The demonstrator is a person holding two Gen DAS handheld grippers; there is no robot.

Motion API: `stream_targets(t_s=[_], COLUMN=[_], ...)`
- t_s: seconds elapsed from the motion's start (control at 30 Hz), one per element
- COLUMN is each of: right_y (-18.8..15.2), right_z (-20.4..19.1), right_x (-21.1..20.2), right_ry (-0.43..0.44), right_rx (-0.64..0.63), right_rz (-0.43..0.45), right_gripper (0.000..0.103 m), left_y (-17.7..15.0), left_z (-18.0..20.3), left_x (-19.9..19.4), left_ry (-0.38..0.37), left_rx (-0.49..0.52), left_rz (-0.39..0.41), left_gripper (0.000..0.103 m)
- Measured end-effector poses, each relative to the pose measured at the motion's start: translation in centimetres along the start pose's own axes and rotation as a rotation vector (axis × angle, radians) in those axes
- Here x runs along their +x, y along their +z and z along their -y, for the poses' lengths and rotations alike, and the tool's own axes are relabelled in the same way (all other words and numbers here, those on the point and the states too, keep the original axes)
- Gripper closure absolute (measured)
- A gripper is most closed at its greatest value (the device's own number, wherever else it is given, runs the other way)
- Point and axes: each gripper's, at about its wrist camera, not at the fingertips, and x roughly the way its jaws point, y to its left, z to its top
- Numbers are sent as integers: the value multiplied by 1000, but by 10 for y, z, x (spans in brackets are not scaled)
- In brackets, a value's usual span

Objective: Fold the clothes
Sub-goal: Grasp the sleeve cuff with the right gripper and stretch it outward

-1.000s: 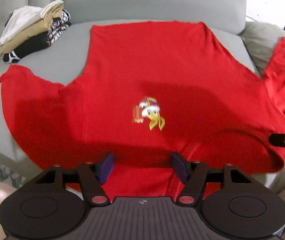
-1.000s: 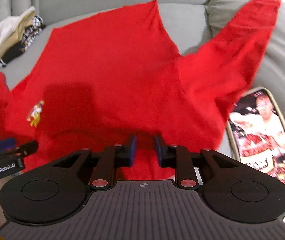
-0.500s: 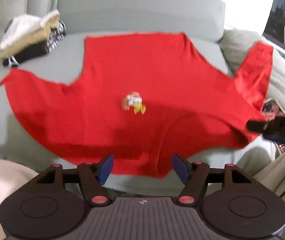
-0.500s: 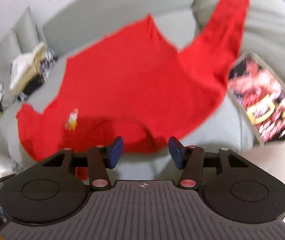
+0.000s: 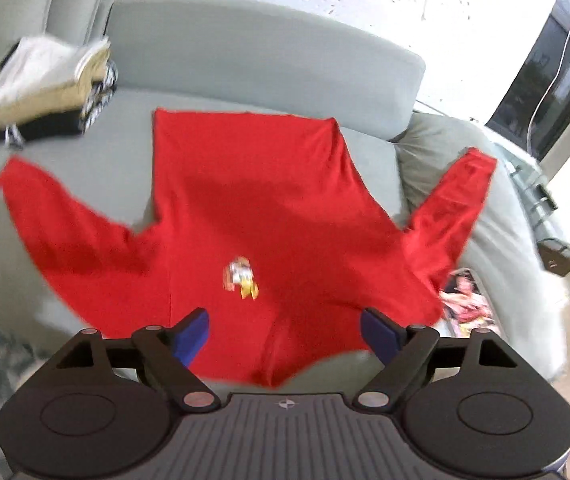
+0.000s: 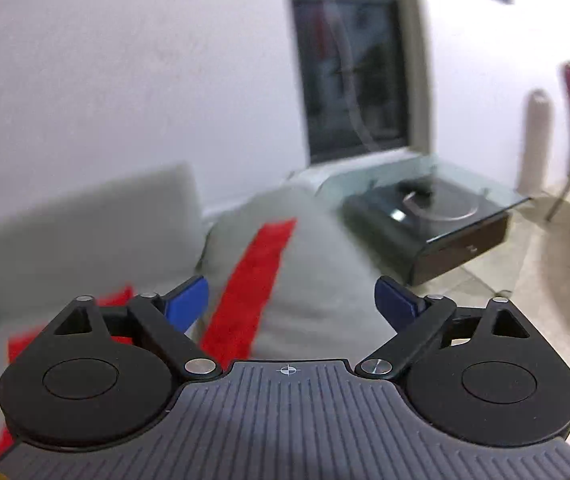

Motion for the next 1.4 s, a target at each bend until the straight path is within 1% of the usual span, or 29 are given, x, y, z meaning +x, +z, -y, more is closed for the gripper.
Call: stream_targets(t_s=[0.03,0.1,0.13,0.17,0.2,0.23,0.27,0.33,0.37,0.4,0.47,0.5,0.57,0.63,0.73,0.77,0.83,0.93,1.0,1.03,1.1,1.13,1.2,1.27,1.3,1.37,1.4], right_y=[-6,-33,-47,-62,-77,-90,-103,-123,-126,-130,-133,-130,-120,-97,-67,-59,-45,-29,-20,-17,-12,-10,-3,2,2,3,3], right_z=[-1,0,0,1,1,-2,-6,-17,-18,-24,-38,-44,-47,-44,-42,-39,-28,-7,10,17,30,36,46,56,59,63,64], right_x=[17,57,80,103,122,137,152,181,193,201,214,220,230,244,262,269,288,313,333,341,356,363,381,398,407,422,427], right_ry=[6,47,61,75,71,60,49,-1,-24,-42,-70,-75,-53,-28,-67,-80,-91,-66,-22,9,71,103,178,230,242,255,255], right_rx=[-9,32,72,111,153,160,167,88,51,5,-83,-100,-64,-8,3,0,5,81,163,199,271,307,368,437,470,523,541], right_rz=[-31,-67,-87,-108,-116,-113,-109,-96,-99,-87,-33,-17,9,69,137,135,103,30,-27,-38,-58,-69,-88,-110,-127,-154,-165], right_gripper=[8,8,9,11,14,14,14,15,15,14,14,13,13,13,11,11,12,24,40,42,48,50,60,61,67,73,78], left_y=[0,0,0,0,2,3,7,16,21,26,35,40,45,48,47,46,44,40,36,34,30,27,24,24,24,23,22], left_z=[5,14,17,21,22,23,25,28,28,26,22,22,22,23,24,24,24,25,26,26,26,25,24,23,24,24,25], left_x=[14,43,56,68,77,85,93,110,118,124,138,146,157,167,179,183,190,197,198,197,197,196,193,189,187,183,181], left_ry=[6,15,11,0,-3,-1,17,64,89,97,104,104,103,99,94,94,92,77,78,79,80,78,71,62,58,51,47], left_rx=[0,-1,-16,-26,-24,-17,7,42,50,38,13,5,-4,-9,-10,-11,-13,-24,-24,-23,-22,-26,-36,-48,-52,-61,-65], left_rz=[-2,-8,-22,-28,-31,-34,-34,-33,-33,-33,-32,-32,-30,-33,-51,-59,-74,-97,-104,-108,-117,-120,-120,-117,-115,-109,-106], left_gripper=[21,23,23,23,23,23,23,23,23,23,23,23,23,23,23,23,23,23,23,23,23,23,23,23,24,23,24])
